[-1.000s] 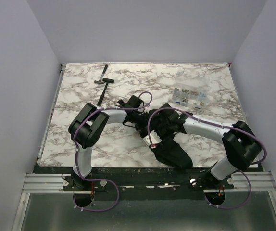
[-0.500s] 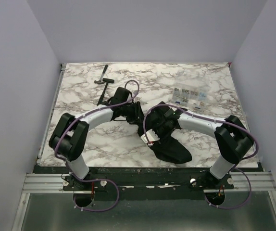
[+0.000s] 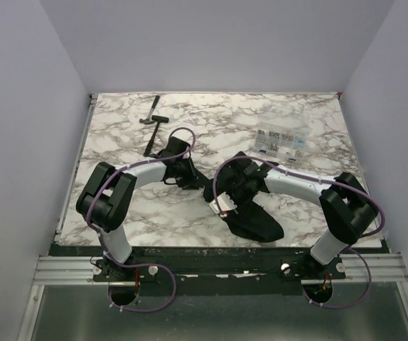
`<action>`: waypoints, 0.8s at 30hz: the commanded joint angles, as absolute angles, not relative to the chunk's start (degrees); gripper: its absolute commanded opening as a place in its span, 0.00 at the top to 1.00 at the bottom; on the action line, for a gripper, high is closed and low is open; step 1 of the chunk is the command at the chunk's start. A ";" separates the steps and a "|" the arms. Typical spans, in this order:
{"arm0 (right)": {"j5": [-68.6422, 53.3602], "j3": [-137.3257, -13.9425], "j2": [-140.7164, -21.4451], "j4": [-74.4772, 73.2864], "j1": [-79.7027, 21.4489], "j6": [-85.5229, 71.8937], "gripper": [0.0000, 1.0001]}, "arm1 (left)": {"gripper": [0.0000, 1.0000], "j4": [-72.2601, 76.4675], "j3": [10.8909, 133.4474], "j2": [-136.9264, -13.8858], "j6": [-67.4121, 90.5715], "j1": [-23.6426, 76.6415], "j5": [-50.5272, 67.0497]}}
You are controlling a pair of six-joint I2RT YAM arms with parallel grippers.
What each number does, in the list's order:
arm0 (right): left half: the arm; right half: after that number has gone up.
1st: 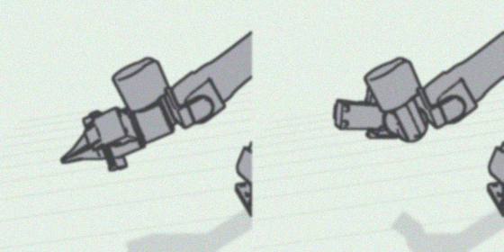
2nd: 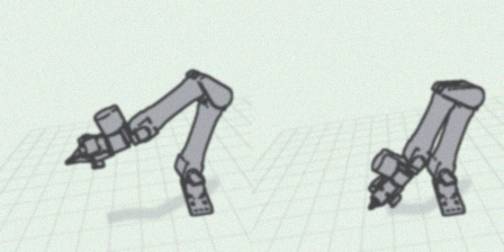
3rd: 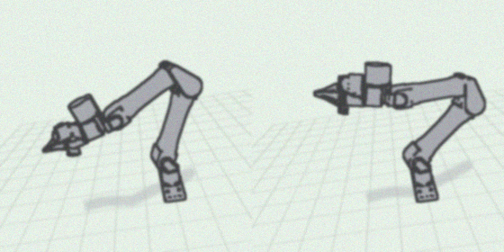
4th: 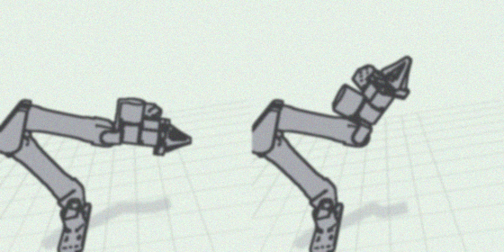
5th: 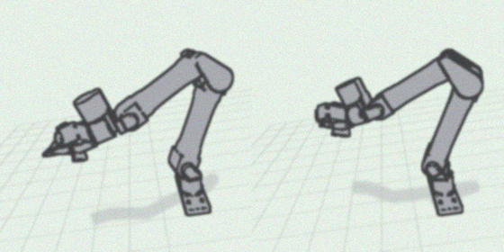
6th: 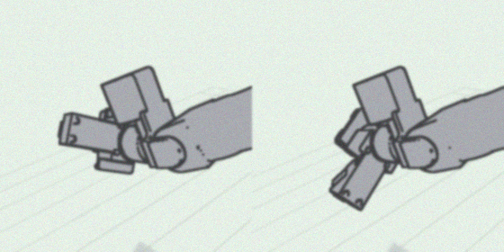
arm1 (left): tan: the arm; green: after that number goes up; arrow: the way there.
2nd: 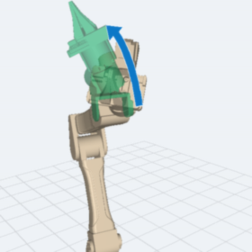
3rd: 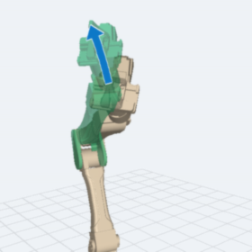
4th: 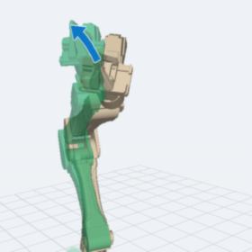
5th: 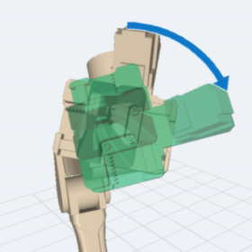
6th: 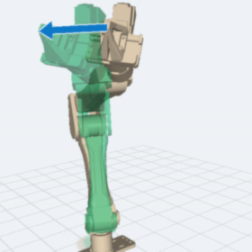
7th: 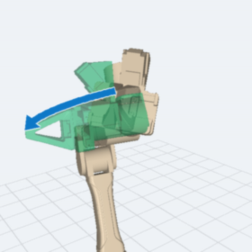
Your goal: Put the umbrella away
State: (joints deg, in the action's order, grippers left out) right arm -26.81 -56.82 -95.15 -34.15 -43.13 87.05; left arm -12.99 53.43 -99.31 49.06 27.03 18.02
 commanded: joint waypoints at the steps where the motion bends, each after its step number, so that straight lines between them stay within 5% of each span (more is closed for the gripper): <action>1: -27.27 -52.44 -98.36 -39.19 -44.94 85.70 0.78 | 0.76 -15.27 58.16 -104.75 50.11 27.95 14.99; 15: -25.56 -56.68 -100.15 -38.38 -48.58 80.00 0.84 | 0.86 -17.77 69.21 -115.05 51.46 31.40 17.54; 24: -23.13 -58.77 -104.28 -45.12 -48.21 72.54 0.85 | 0.78 -15.17 65.86 -102.46 43.86 27.83 12.00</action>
